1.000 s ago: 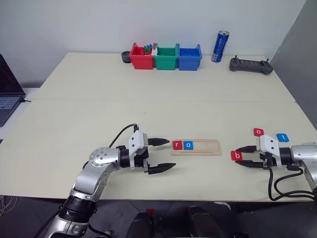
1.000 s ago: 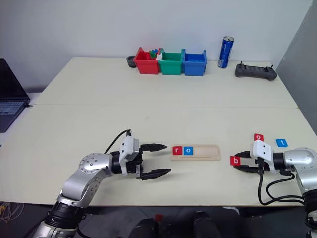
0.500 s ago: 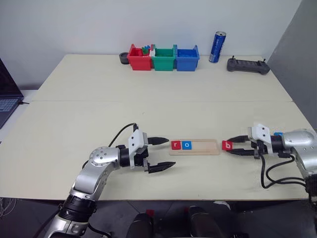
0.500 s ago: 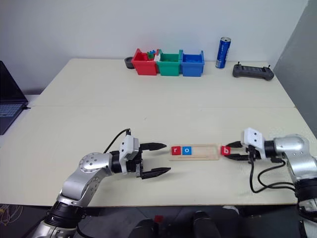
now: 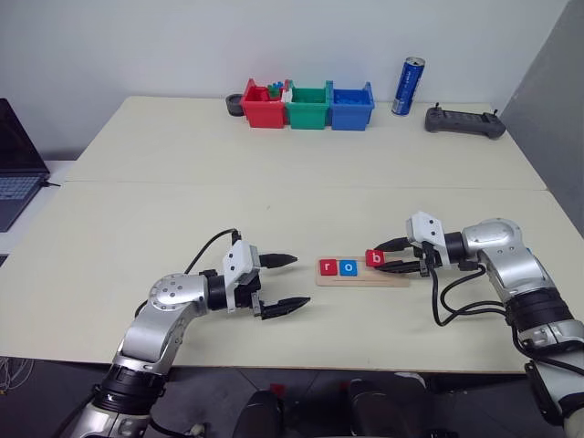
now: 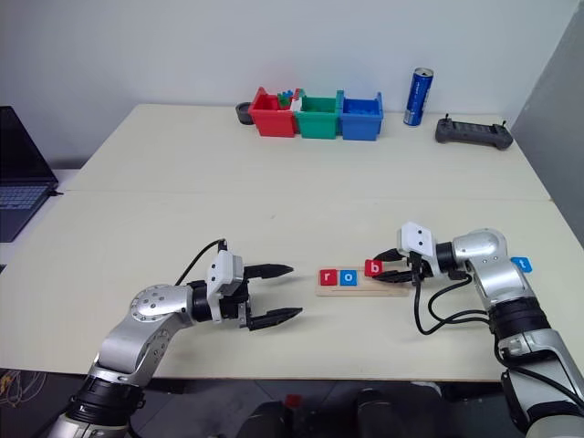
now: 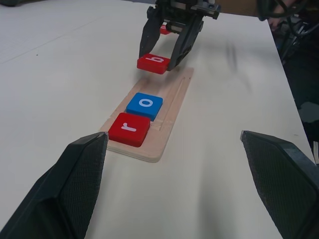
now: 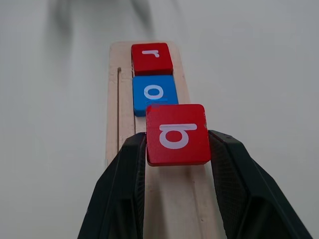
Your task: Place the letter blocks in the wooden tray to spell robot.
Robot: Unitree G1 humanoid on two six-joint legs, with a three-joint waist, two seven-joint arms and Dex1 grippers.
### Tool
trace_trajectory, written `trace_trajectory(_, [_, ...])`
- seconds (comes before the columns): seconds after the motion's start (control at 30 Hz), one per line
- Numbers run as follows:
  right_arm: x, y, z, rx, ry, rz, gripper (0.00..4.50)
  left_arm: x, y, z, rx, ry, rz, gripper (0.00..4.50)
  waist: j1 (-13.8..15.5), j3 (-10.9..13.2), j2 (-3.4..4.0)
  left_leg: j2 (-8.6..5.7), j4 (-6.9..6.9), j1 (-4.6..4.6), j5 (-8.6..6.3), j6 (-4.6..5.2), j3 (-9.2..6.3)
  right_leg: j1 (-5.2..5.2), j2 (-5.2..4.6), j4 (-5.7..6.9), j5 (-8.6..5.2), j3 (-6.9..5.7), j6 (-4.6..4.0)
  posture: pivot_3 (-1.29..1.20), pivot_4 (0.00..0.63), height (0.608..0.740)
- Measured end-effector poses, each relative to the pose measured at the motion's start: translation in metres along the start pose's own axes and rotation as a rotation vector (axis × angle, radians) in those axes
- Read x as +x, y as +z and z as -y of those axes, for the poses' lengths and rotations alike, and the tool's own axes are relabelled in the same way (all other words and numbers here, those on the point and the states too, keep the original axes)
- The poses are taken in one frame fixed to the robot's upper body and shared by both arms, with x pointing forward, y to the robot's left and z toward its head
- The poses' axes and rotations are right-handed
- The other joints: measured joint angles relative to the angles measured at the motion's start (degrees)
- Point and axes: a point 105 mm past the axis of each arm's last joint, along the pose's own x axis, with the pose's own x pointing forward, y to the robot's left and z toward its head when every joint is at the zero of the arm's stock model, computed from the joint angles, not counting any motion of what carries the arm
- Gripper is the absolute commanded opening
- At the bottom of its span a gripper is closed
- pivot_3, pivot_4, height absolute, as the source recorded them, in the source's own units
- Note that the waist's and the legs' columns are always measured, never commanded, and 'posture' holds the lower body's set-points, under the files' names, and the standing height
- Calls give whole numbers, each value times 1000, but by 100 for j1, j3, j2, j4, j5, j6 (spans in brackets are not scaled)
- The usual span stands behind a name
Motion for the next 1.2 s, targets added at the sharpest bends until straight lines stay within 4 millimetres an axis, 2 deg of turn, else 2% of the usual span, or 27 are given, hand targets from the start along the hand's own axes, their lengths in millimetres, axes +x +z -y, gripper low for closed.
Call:
trace_trajectory(0.17, [2,-8,0,11,14,-22,1465,0,1,-1,8,9,3,4500,-6,1,1,0,0,0,0,0,-1,0,0,1,0,0,0,0,150,740])
trace_trajectory(0.9, [13,-3,-4,7,68,-4,1465,0,2,-1,19,13,9,4500,-7,2,2,0,-1,0,0,0,-1,0,0,1,0,-1,0,0,150,740])
trace_trajectory(1.2, [13,4,1,10,63,1,4439,-1,1,-1,17,14,6,4500,-7,3,3,0,-1,0,0,0,-2,-1,0,1,0,-1,0,0,150,740])
